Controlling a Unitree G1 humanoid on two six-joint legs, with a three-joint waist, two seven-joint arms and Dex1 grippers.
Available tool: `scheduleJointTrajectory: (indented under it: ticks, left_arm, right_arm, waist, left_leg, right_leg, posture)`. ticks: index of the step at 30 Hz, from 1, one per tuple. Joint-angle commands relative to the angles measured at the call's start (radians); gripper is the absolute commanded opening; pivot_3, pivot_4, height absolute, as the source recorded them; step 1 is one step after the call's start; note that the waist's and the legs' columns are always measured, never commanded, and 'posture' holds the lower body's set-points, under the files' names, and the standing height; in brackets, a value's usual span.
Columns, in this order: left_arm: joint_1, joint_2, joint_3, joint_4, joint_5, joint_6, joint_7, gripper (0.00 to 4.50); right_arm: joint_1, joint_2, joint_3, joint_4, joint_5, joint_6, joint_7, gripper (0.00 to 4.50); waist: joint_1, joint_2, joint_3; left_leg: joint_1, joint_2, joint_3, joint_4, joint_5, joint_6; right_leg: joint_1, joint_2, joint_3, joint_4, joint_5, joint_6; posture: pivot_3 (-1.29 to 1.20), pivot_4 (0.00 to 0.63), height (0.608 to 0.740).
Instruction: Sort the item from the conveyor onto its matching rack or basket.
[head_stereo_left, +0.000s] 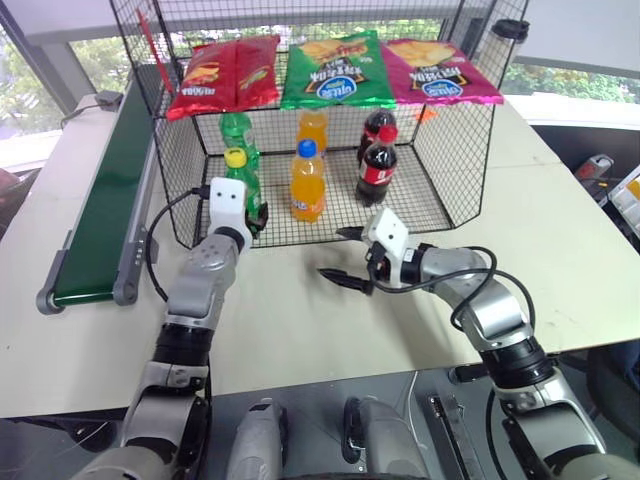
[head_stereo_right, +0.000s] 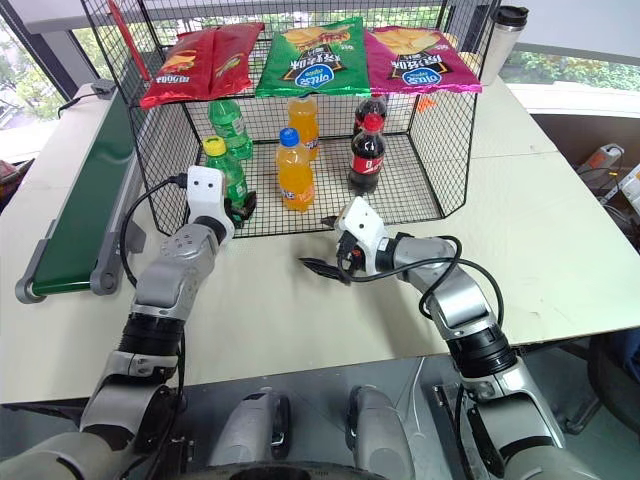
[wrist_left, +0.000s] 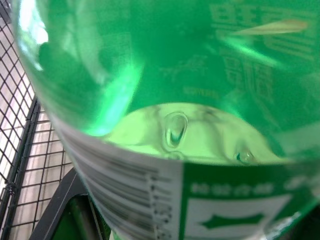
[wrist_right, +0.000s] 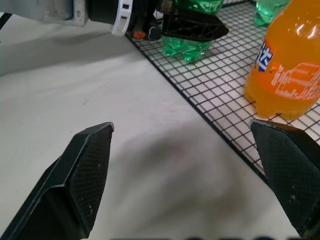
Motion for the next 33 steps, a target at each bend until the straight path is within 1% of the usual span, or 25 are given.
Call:
scheduleJointTrajectory:
  ticks: [1,10,13,14,17,21,27,33]
  left_arm:
    - [-0.055,-0.012,0.023,0.003,0.020,-0.065,0.002,2.80]
    - [-0.090,-0.034,0.036,0.098,0.040,-0.118,0.002,2.80]
    - [-0.088,-0.037,0.043,0.107,0.039,-0.126,0.002,4.31]
    - [-0.084,-0.037,0.045,0.102,0.037,-0.126,-0.002,4.47]
    - [-0.071,-0.036,0.045,0.068,0.036,-0.114,-0.009,4.47]
    - [-0.028,-0.019,0.046,-0.041,0.039,-0.064,-0.016,4.47]
    - [0.064,0.018,0.038,-0.278,0.049,0.060,-0.033,4.47]
    - [0.178,0.031,0.063,-0.487,0.040,0.193,-0.029,4.47]
  right_arm:
    - [-0.033,0.012,-0.030,0.005,-0.016,-0.027,-0.034,4.50]
    - [-0.036,0.012,-0.028,0.016,-0.026,-0.035,-0.036,4.50]
    - [-0.037,0.012,-0.027,0.016,-0.026,-0.034,-0.033,4.50]
    - [-0.037,0.012,-0.026,0.016,-0.026,-0.034,-0.033,4.50]
    - [-0.035,0.011,-0.025,0.014,-0.025,-0.033,-0.030,4.50]
    - [-0.032,0.013,-0.023,0.012,-0.025,-0.033,-0.026,4.50]
    - [-0.031,0.015,-0.017,0.016,-0.025,-0.034,-0.018,4.50]
    - [-0.028,0.017,-0.016,0.014,-0.024,-0.034,-0.009,4.50]
  waist:
    - [0.000,0.000,0.000]
    - [0.000,0.000,0.000]
    - [-0.001,0.000,0.000]
    - [-0.001,0.000,0.000]
    - [-0.001,0.000,0.000]
    - [-0.001,0.000,0.000]
    - [-0.002,0.000,0.000]
    - [-0.001,0.000,0.000]
  left_leg:
    - [0.000,0.000,0.000,0.000,0.000,0.000]
    - [0.000,0.000,0.000,0.000,0.000,0.000]
    - [0.000,0.000,0.000,0.000,0.000,0.000]
    - [0.000,0.000,0.000,0.000,0.000,0.000]
    - [0.000,0.000,0.000,0.000,0.000,0.000]
    - [0.000,0.000,0.000,0.000,0.000,0.000]
    - [0.001,0.000,0.000,0.000,0.000,0.000]
    - [0.001,0.000,0.000,0.000,0.000,0.000]
  right_leg:
    - [0.000,0.000,0.000,0.000,0.000,0.000]
    - [0.000,0.000,0.000,0.000,0.000,0.000]
    - [0.000,0.000,0.000,0.000,0.000,0.000]
    - [0.000,0.000,0.000,0.000,0.000,0.000]
    - [0.000,0.000,0.000,0.000,0.000,0.000]
    - [0.000,0.000,0.000,0.000,0.000,0.000]
    - [0.000,0.000,0.000,0.001,0.000,0.000]
    - [0.001,0.000,0.000,0.001,0.000,0.000]
  posture:
    - [0.00,0.150,0.740]
    - [0.00,0.150,0.740]
    - [0.00,0.150,0.740]
    - [0.00,0.150,0.740]
    - [0.00,0.150,0.740]
    - [0.00,0.150,0.740]
    - [0.00,0.150,0.740]
    - [0.00,0.150,0.740]
